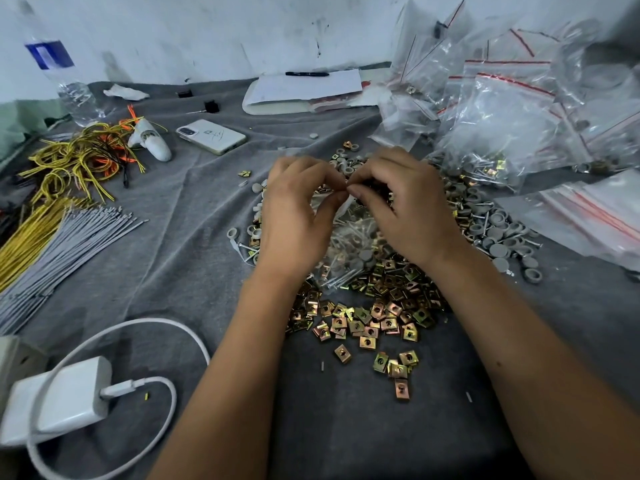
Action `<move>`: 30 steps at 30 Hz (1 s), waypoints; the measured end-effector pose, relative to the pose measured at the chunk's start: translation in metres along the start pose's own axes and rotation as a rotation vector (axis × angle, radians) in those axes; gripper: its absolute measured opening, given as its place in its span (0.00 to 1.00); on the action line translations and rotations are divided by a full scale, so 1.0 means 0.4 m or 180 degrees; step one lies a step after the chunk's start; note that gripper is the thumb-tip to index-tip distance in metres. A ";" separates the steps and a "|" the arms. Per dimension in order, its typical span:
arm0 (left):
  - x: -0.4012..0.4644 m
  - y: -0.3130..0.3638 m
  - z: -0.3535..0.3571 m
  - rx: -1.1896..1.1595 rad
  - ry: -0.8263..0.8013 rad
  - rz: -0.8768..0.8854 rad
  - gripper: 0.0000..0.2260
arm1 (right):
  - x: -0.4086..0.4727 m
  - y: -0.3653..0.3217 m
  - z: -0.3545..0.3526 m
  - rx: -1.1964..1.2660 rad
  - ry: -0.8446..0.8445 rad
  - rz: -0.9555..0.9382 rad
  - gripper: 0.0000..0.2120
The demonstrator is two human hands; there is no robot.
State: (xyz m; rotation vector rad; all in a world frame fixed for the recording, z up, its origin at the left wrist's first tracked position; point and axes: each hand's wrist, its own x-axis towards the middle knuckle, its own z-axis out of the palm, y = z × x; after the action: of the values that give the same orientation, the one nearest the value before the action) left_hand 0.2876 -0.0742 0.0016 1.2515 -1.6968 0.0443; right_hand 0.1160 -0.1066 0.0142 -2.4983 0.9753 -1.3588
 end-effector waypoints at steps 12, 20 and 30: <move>-0.001 0.006 0.001 0.0126 0.0017 0.0007 0.02 | 0.000 0.015 0.002 -0.0077 0.0073 -0.0171 0.05; 0.002 -0.007 -0.003 0.0230 0.0026 0.0098 0.03 | 0.000 0.019 0.001 -0.0318 0.0270 -0.0149 0.06; 0.002 -0.017 -0.013 0.0206 0.0101 -0.0092 0.02 | -0.002 0.026 0.003 -0.0285 0.0331 -0.0019 0.05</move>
State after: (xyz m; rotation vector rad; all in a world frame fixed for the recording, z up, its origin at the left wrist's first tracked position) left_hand 0.2960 -0.0750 0.0015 1.3165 -1.6609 0.1020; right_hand 0.1117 -0.1143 0.0087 -2.5181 1.0725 -1.4923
